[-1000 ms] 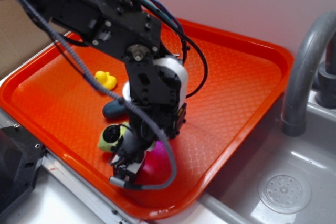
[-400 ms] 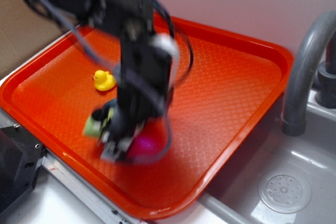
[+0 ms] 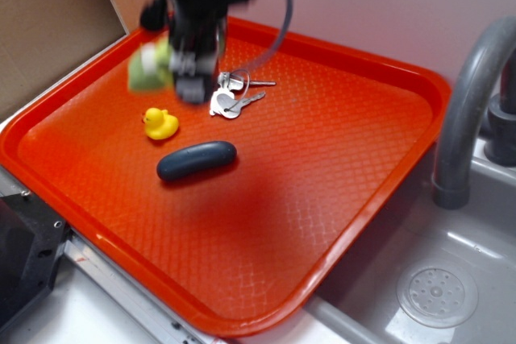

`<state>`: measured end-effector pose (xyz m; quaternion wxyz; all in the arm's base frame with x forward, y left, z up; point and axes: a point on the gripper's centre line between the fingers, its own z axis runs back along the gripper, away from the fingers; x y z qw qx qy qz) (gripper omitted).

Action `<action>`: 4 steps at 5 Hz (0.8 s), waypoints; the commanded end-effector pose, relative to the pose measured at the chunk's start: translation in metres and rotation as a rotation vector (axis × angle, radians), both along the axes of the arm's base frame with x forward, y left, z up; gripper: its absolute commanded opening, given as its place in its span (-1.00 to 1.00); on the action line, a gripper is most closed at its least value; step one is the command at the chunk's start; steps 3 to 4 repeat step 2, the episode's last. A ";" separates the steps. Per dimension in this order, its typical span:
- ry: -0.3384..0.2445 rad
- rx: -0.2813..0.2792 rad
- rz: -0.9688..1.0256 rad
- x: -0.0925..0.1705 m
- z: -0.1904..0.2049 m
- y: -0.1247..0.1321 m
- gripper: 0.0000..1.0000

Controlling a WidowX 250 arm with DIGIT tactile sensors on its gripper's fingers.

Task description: Grab the green animal.

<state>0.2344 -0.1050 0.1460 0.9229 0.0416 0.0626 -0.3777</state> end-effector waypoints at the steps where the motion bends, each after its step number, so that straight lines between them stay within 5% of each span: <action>1: -0.177 -0.096 0.364 -0.016 0.082 0.014 -1.00; 2: -0.210 -0.148 0.330 -0.021 0.090 0.016 -1.00; 4: -0.210 -0.148 0.330 -0.021 0.090 0.016 -1.00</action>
